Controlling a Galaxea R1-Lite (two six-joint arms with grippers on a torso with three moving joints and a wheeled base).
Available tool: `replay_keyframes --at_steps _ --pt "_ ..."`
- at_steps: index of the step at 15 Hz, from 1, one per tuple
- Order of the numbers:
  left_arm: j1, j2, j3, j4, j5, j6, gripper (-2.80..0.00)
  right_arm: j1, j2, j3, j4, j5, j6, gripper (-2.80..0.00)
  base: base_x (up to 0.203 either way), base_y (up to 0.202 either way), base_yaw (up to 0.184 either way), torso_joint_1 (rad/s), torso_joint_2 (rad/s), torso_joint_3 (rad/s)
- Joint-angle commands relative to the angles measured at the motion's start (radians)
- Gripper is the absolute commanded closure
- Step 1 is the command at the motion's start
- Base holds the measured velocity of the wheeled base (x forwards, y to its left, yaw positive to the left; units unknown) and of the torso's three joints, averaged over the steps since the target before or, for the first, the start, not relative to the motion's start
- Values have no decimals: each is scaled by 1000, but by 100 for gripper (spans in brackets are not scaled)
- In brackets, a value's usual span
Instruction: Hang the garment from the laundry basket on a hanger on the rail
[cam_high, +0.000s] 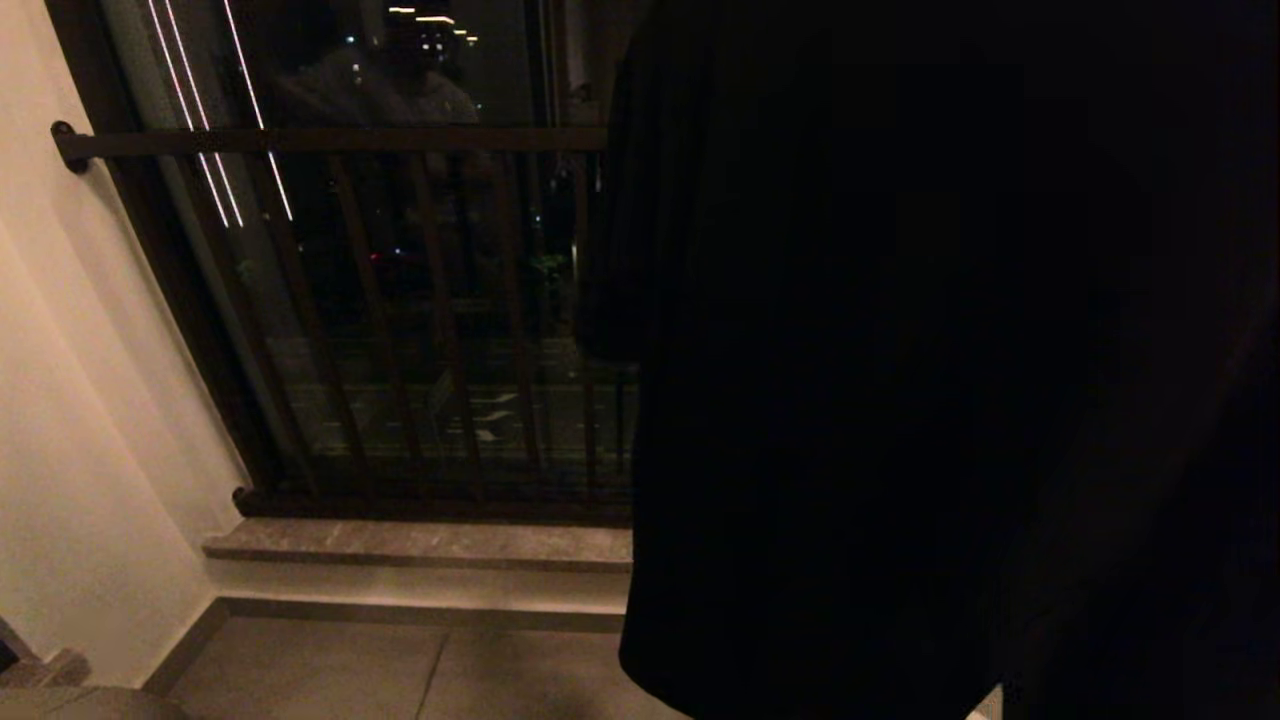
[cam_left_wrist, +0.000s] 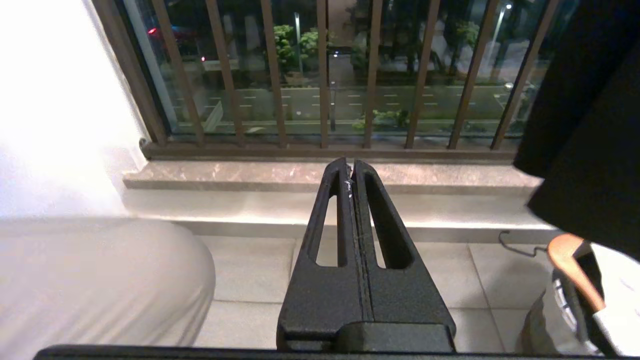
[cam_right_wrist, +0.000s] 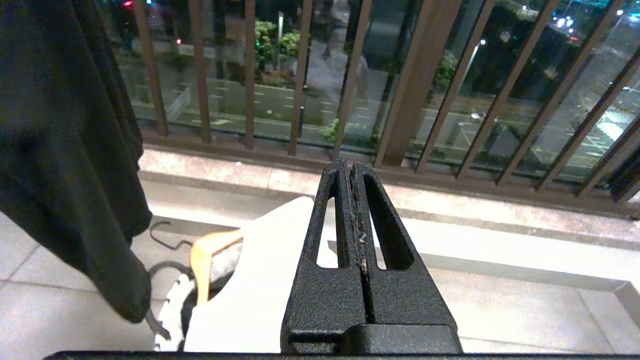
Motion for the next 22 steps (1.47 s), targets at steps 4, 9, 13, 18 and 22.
replay_keyframes --at_steps 4,9,13,18,22 --pt "0 1 2 0 0 0 0 0 1 0 -1 0 -1 0 0 0 0 -142 485 337" --pt "0 1 2 -1 0 0 0 0 1 0 -1 0 -2 0 0 0 0 -101 462 357" --pt "0 1 2 0 0 0 0 0 1 0 -1 0 -4 0 0 0 0 -37 421 370" --pt "0 1 2 0 0 1 0 0 1 0 -1 0 -4 0 0 0 0 -6 90 27" --pt "0 1 2 0 0 1 0 0 1 0 1 0 -4 0 0 0 0 0 10 -184"
